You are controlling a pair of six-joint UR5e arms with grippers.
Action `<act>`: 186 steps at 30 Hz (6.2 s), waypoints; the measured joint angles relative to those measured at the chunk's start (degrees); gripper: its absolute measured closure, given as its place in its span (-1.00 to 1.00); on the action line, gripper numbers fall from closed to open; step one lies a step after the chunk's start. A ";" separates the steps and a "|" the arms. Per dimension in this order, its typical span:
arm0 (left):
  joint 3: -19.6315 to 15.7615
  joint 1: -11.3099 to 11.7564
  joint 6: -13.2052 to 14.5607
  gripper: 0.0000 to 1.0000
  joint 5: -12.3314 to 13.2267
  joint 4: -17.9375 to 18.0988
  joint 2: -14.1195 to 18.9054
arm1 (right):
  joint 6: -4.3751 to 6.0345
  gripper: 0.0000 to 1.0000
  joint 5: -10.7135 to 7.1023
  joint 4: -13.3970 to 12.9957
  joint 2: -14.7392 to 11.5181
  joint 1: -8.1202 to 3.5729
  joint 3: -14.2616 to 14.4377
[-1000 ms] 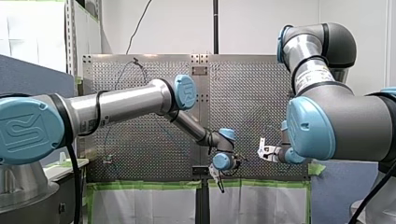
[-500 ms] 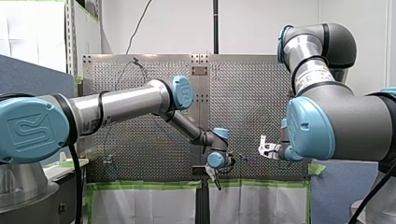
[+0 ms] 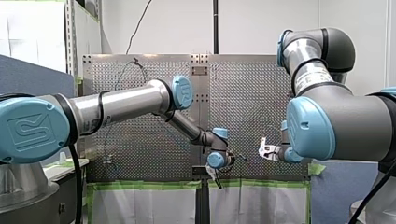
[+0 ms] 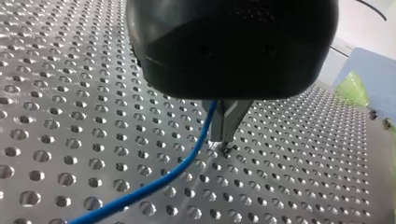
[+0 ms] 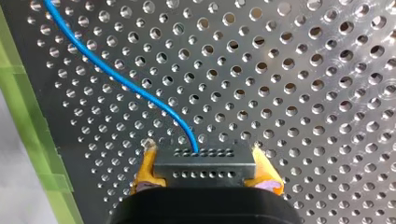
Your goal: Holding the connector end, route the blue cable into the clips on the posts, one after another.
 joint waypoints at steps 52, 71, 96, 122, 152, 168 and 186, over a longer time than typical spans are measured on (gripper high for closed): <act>-0.03 -1.06 12.56 -1.00 -3.14 -7.68 0.93 | 0.31 1.00 -2.17 3.38 1.98 -0.03 -5.99; -5.19 -5.05 15.26 -1.00 -3.61 -13.69 6.09 | 0.29 1.00 -2.25 4.94 1.98 -0.25 -5.98; -19.27 -9.89 17.19 -1.00 -6.13 -4.98 20.03 | -0.34 1.00 -2.25 7.49 1.98 -0.01 -5.96; -30.06 -7.75 11.66 -1.00 -2.54 -1.58 19.09 | -0.39 1.00 -2.24 7.58 1.98 0.17 -5.96; -24.39 -7.54 10.70 -1.00 -0.01 3.02 15.52 | -0.39 1.00 -2.16 7.48 1.98 0.28 -5.99; -24.36 -7.42 13.90 -1.00 -0.22 3.01 15.49 | -0.39 1.00 -2.17 7.58 1.98 0.31 -5.99; -24.36 -7.85 20.03 -1.00 -2.54 -2.47 15.45 | -0.39 1.00 -2.25 7.61 1.98 0.34 -5.98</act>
